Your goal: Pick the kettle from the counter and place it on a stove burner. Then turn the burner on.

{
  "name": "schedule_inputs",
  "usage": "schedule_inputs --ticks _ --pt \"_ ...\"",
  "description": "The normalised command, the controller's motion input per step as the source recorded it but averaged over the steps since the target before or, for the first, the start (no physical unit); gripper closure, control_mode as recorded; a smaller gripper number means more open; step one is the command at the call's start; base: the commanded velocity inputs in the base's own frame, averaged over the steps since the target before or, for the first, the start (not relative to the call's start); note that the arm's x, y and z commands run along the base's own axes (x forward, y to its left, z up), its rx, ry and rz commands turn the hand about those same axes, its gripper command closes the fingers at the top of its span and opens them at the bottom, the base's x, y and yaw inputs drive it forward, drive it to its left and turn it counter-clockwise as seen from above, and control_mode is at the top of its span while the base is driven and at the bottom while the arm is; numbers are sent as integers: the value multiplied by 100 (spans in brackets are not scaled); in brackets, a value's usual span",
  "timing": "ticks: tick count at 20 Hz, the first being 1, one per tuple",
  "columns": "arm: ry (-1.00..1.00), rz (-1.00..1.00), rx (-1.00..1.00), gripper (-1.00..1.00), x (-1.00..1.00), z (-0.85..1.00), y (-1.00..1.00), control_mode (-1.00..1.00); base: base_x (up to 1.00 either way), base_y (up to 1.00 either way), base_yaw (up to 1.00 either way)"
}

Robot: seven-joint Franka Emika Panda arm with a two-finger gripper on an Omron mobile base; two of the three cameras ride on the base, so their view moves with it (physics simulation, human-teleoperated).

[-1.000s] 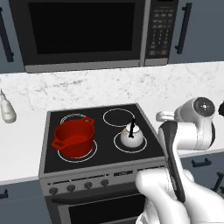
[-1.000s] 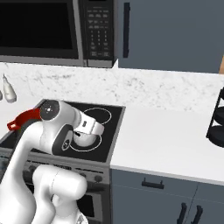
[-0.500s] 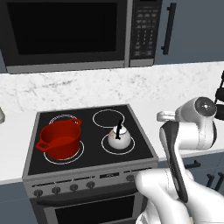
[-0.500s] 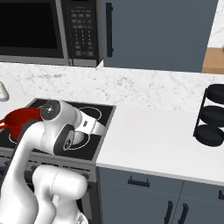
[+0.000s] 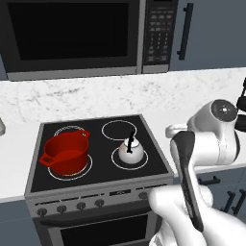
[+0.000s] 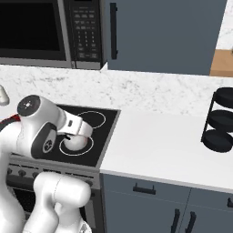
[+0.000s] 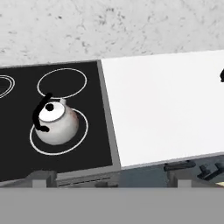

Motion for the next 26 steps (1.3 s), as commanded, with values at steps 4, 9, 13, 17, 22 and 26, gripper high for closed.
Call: schedule_inputs --ticks 4,9,13,17,22,26 --pt "-13 17 -39 -100 -90 -70 100 -100 0 0 0" --pt "-9 16 -33 -100 -91 -96 100 -100 0 0 0" --pt "-12 22 -21 -100 -100 -100 100 -100 0 0 0" --pt "-31 18 0 -100 -97 -100 98 -100 0 0 0" --pt "-58 -1 45 -100 -27 -94 10 -100 0 0 0" --pt "-59 -3 50 -100 -6 -80 -1 -100 0 0 0"
